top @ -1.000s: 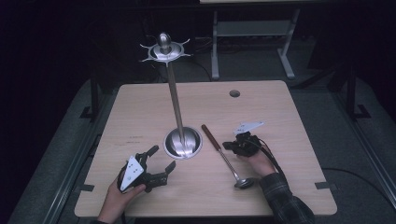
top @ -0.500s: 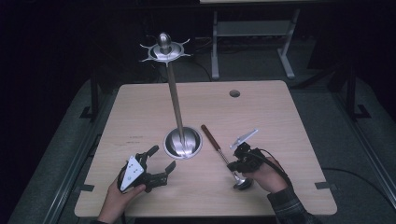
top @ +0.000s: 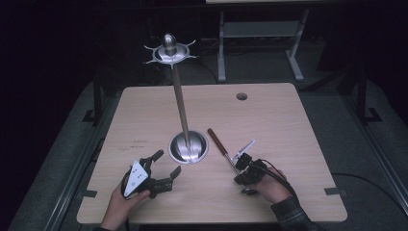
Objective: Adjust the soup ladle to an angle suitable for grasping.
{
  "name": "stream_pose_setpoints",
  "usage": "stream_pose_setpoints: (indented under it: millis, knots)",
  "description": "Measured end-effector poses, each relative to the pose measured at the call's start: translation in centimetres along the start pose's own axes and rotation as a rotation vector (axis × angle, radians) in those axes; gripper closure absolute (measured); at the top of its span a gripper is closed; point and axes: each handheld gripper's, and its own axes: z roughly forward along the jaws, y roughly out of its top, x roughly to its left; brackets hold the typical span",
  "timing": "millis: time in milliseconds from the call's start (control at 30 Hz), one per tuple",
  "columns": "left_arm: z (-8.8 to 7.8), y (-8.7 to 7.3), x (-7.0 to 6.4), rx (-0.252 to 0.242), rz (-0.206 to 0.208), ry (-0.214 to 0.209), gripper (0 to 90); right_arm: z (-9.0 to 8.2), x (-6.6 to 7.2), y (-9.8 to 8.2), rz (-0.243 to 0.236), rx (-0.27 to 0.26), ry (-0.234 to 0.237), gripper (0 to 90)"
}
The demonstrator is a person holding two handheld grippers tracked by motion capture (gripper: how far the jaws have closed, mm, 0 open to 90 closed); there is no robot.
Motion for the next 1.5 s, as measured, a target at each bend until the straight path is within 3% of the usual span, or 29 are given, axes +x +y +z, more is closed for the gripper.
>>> stream_pose_setpoints:
  millis: [233,567,1267,1500]
  knots:
    - [0.0,0.0,0.0,-0.001,-0.001,0.0,13.4,0.1,-0.2,0.0,0.001,0.008,0.003,89.8]
    - [0.0,0.0,0.0,-0.001,-0.001,0.0,13.4,-0.4,-1.3,-0.3,0.011,0.031,-0.049,89.8]
    - [0.0,0.0,0.0,0.002,0.002,0.0,13.4,-1.3,-5.3,-0.7,0.074,0.046,-0.125,89.9]
    - [0.0,0.0,0.0,0.002,0.002,0.0,13.4,-1.6,-6.5,-0.6,0.076,0.052,-0.167,89.9]
